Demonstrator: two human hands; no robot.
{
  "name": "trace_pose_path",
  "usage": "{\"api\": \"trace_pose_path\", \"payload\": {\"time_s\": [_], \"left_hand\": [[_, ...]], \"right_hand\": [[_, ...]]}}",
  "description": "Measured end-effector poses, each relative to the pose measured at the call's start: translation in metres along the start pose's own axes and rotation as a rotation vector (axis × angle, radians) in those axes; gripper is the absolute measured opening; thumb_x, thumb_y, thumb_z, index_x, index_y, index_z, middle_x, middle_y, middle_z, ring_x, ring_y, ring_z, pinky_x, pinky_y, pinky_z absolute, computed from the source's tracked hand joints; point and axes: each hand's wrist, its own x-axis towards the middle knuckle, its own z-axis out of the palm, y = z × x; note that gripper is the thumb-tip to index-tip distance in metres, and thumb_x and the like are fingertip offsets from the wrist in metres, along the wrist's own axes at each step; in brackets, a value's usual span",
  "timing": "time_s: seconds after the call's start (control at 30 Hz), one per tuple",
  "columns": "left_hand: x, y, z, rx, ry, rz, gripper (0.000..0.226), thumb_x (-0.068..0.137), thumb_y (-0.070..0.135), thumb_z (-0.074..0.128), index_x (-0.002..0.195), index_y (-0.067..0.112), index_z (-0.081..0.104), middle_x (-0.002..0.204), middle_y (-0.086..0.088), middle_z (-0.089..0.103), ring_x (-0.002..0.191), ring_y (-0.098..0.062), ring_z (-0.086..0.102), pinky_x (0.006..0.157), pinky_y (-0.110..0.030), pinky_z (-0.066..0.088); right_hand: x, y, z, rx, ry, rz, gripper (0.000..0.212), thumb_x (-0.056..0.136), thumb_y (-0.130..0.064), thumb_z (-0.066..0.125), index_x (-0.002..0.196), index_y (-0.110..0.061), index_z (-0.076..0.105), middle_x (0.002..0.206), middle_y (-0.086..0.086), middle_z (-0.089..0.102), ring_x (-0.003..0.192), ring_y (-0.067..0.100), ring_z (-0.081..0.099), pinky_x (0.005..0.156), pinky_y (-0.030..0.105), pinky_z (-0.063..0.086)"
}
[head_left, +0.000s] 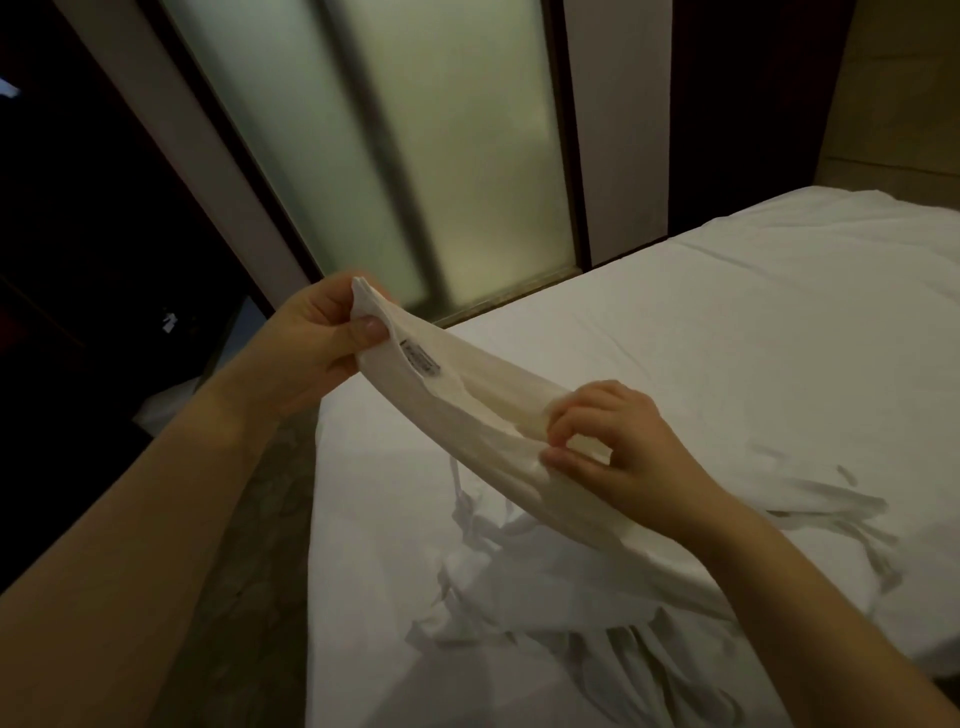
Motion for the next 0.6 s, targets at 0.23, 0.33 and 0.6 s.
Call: {"api": "trace_pose_path", "payload": {"time_s": [0.23,0.33,0.6], "left_hand": [[0.004,0.002,0.000,0.018,0.059,-0.001,0.040,0.045,0.054,0.086,0.071,0.029,0.071,0.074,0.007,0.066,0.076,-0.009,0.065,0.069,-0.022,0.056],[0.008,0.002,0.001,0.010,0.077,0.008,0.039,0.045,0.054,0.086,0.072,0.030,0.072,0.075,0.008,0.067,0.077,-0.008,0.066,0.070,-0.022,0.057],[0.011,0.001,0.000,0.005,0.109,0.013,0.040,0.047,0.054,0.086,0.077,0.030,0.073,0.079,0.009,0.068,0.080,-0.008,0.065,0.071,-0.023,0.056]], "right_hand": [[0.001,-0.010,0.006,0.314,-0.139,0.059,0.016,0.088,-0.037,0.060,0.089,-0.040,0.044,0.090,-0.023,0.059,0.081,0.007,0.058,0.069,0.015,0.046],[0.006,-0.005,0.013,0.236,-0.052,-0.016,0.013,0.085,-0.040,0.056,0.084,-0.045,0.044,0.081,-0.030,0.056,0.076,-0.002,0.055,0.066,0.009,0.041],[0.007,-0.008,0.016,0.148,0.228,0.007,0.010,0.084,-0.041,0.050,0.091,-0.035,0.048,0.080,-0.016,0.057,0.070,0.013,0.061,0.062,0.026,0.054]]}}
